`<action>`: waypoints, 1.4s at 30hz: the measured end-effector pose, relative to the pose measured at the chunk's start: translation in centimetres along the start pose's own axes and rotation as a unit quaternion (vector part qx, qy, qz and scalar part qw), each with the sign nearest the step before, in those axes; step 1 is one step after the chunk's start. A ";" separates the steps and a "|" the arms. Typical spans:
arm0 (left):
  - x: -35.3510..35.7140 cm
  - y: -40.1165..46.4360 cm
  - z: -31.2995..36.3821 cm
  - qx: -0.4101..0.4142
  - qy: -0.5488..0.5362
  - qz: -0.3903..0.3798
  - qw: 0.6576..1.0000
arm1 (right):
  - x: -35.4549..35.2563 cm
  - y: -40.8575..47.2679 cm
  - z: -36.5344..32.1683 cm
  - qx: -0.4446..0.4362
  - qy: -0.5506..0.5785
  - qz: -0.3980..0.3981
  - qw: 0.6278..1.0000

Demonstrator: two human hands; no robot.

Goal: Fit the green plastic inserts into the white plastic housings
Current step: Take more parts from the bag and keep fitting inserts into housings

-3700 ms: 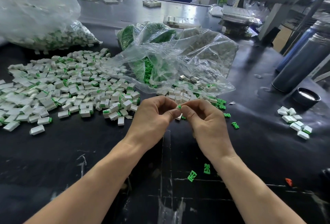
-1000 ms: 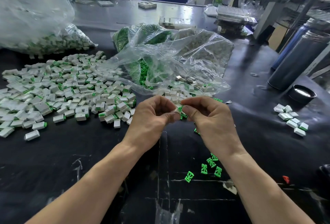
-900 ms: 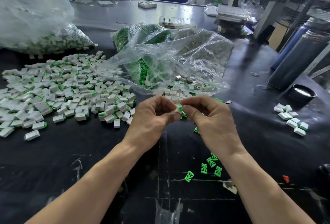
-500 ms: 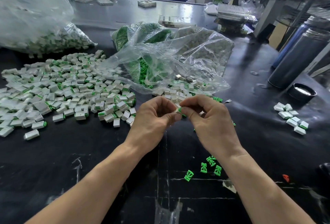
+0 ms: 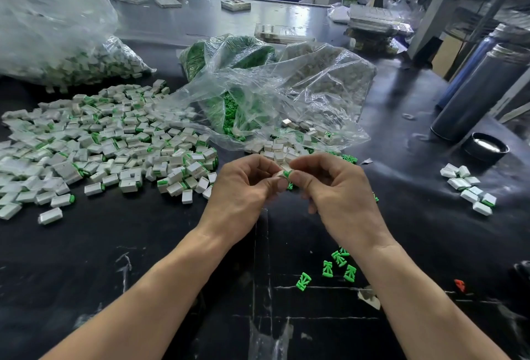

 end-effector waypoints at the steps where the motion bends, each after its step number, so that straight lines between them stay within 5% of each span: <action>1: 0.0 0.0 0.1 0.005 -0.002 -0.002 1.000 | 0.0 0.0 0.3 0.011 0.016 0.006 1.000; 12: -0.1 -0.7 1.2 0.062 0.102 -0.006 0.993 | 0.5 -0.8 -1.6 -0.066 -0.186 0.009 0.980; 30: 0.0 -1.3 3.2 0.105 0.285 -0.009 0.953 | 1.9 -1.8 -3.0 -0.155 -0.249 0.035 0.956; 37: -0.7 -0.6 2.0 0.064 0.119 0.005 0.991 | 1.0 -0.9 -0.4 -0.054 -0.051 0.051 0.996; 42: -0.8 -0.2 1.7 0.043 0.041 0.012 0.998 | 1.1 -0.4 1.4 0.028 0.120 0.032 0.992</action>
Point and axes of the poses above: each hand's wrist, its own y-axis towards the middle knuckle, its own x-axis out of the palm, z = x × y, the point moved 10 cm from there along y, towards the middle knuckle, and after that the axes turned 2 degrees about -z, right-handed, at the moved point
